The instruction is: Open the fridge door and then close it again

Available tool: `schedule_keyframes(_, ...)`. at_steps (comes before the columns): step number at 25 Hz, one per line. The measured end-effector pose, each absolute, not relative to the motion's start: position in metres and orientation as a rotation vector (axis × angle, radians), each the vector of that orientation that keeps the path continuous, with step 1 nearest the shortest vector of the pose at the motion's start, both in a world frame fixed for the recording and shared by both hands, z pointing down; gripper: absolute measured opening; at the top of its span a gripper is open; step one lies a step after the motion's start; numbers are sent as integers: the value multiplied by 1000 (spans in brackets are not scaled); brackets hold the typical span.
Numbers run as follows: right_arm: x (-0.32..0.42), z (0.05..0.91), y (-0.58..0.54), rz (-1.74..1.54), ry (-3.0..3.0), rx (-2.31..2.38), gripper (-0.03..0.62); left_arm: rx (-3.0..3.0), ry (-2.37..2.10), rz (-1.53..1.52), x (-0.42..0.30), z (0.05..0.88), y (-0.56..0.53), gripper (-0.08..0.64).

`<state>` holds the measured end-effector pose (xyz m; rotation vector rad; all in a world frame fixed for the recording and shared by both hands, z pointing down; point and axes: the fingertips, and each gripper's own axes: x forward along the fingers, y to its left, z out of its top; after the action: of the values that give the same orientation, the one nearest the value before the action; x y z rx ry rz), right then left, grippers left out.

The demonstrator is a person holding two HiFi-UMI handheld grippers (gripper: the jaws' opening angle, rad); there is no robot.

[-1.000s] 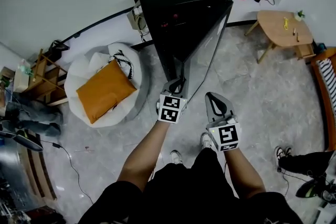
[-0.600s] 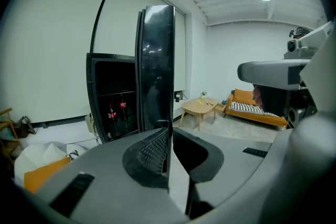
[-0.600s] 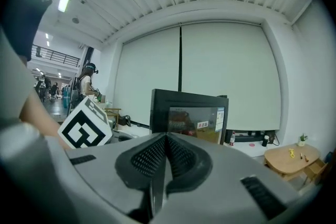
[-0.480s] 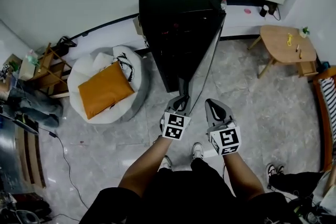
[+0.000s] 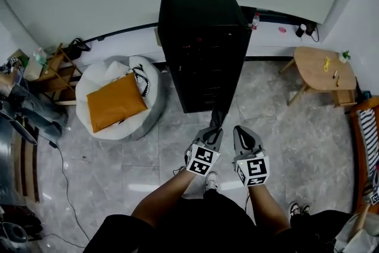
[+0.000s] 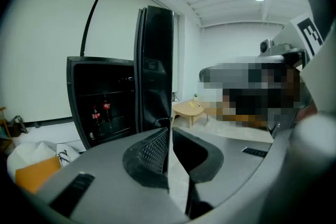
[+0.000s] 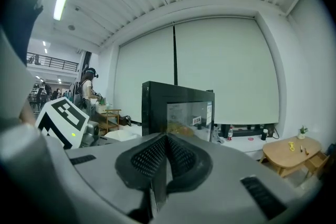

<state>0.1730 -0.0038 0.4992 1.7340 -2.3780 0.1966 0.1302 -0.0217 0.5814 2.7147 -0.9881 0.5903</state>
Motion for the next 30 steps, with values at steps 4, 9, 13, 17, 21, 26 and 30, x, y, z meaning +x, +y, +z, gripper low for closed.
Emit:
schedule_keyframes(4, 186, 495, -7, 178, -2368, 1752, 20, 2761, -910, 574, 153, 578, -12, 40)
schedule_keyframes(9, 202, 491, -3, 153, -2371, 1766, 20, 2805, -834, 564, 168, 574, 5, 34)
schedule_keyframes(13, 211, 493, 0, 145, -2365, 1772, 20, 2756, -907, 513, 150, 566, 7, 23)
schedule_keyframes(17, 218, 498, -1, 143, -2364, 1776, 20, 2703, -1024, 468, 123, 562, -6, 21)
schedule_keyframes(21, 219, 503, -5, 143, -2378, 1758, 20, 2640, -1116, 454, 98, 559, -19, 21)
schedule_keyframes(26, 213, 502, -10, 104, -2408, 1711, 20, 2601, -1182, 449, 86, 559, -29, 21)
schedule_keyframes(30, 211, 498, -13, 106, -2437, 1699, 18, 2585, -1239, 451, 78, 554, -32, 21)
